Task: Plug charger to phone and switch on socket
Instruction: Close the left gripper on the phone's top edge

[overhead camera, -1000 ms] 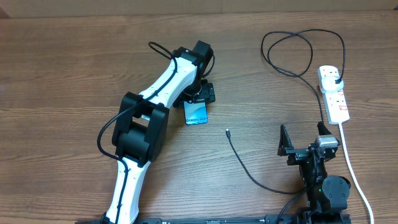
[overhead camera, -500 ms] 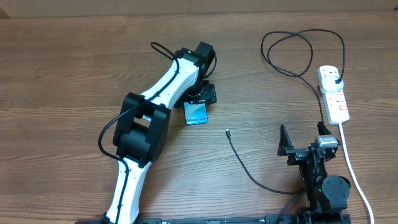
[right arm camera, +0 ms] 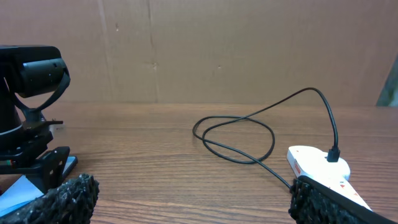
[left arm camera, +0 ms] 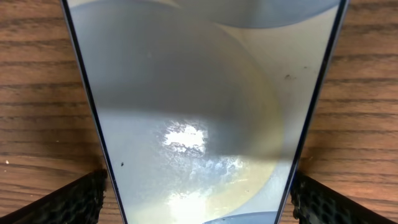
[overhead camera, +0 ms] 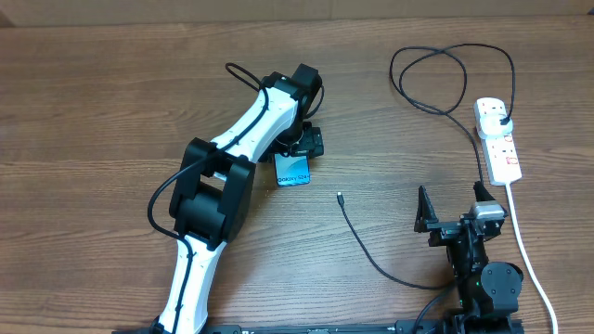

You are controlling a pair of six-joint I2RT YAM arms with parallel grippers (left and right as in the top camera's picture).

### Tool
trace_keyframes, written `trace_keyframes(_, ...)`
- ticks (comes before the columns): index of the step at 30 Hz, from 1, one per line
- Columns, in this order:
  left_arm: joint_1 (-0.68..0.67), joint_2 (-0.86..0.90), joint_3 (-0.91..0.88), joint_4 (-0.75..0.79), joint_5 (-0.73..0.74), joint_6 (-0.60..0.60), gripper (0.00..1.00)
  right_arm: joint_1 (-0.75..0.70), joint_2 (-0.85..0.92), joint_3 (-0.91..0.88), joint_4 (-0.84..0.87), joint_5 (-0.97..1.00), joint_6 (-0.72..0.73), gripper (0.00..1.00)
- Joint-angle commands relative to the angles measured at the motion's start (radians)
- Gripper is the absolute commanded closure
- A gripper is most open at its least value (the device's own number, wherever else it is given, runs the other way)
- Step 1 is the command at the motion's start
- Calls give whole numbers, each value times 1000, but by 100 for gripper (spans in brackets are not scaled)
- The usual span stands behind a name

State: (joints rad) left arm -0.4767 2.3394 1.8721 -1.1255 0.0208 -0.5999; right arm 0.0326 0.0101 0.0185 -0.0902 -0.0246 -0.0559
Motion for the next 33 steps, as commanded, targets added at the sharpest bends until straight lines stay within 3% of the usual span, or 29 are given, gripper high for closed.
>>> trace_keyframes(1, -5, 13, -25, 0, -3, -5, 2, 0, -6, -10, 6, 5, -2, 0)
trace_keyframes(11, -6, 13, -25, 1, -2, -6, 4, 0, -6, -10, 6, 5, -2, 0)
trace_keyframes(18, -6, 13, -25, 2, -3, -6, 11, 0, -6, -10, 6, 5, -1, 0)
trace_keyframes(21, -6, 13, -25, 3, -3, -6, 19, 0, -6, -10, 6, 5, -2, 0)
trace_keyframes(33, 1, 13, -21, -4, 4, -6, 14, 0, -6, -10, 6, 5, -2, 0)
